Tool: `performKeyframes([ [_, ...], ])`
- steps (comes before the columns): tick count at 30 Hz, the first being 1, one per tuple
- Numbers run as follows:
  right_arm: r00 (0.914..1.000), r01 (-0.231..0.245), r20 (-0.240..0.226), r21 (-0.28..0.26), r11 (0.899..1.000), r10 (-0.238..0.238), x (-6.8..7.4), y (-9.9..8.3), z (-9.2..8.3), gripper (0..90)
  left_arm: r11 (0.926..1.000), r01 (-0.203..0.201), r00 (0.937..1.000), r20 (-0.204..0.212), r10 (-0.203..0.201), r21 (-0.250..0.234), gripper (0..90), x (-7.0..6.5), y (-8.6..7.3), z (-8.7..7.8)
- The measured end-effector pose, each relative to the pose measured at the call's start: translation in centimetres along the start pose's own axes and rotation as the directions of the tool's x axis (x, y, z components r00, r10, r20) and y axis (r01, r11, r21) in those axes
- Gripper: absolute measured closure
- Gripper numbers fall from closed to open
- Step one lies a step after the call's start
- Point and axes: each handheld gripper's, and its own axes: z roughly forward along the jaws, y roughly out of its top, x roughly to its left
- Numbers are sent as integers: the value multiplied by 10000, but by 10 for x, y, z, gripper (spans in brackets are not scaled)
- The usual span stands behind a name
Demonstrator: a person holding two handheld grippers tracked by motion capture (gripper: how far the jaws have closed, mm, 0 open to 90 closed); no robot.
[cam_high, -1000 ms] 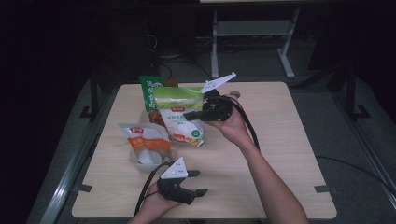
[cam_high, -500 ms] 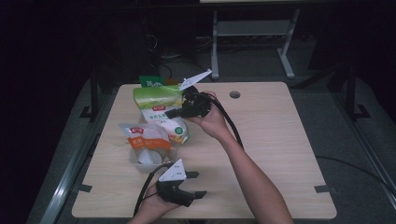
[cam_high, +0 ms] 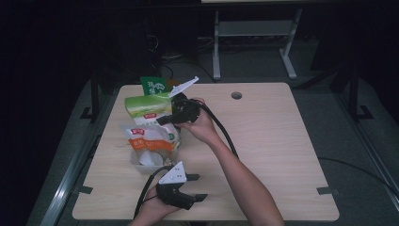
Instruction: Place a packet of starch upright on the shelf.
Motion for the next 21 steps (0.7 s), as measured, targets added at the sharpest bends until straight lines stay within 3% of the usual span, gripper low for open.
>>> performKeyframes([
  [7, 9998, -165, -151, -109, 9998, 164, -2, -6, 13, 871, 10000, -38, 10000, 10, 39, -87, 310, 0, 0, -1],
  [15, 9997, -256, -21, -188, 9995, 256, -3, -18, 26, 872, 10000, -55, 10000, 26, 55, -39, 311, -1, 0, 0],
  [21, 9992, -389, 11, 66, 9992, 389, -5, -28, 36, 868, 9999, 43, 10000, 5, -43, -112, 311, -1, 0, -1],
])
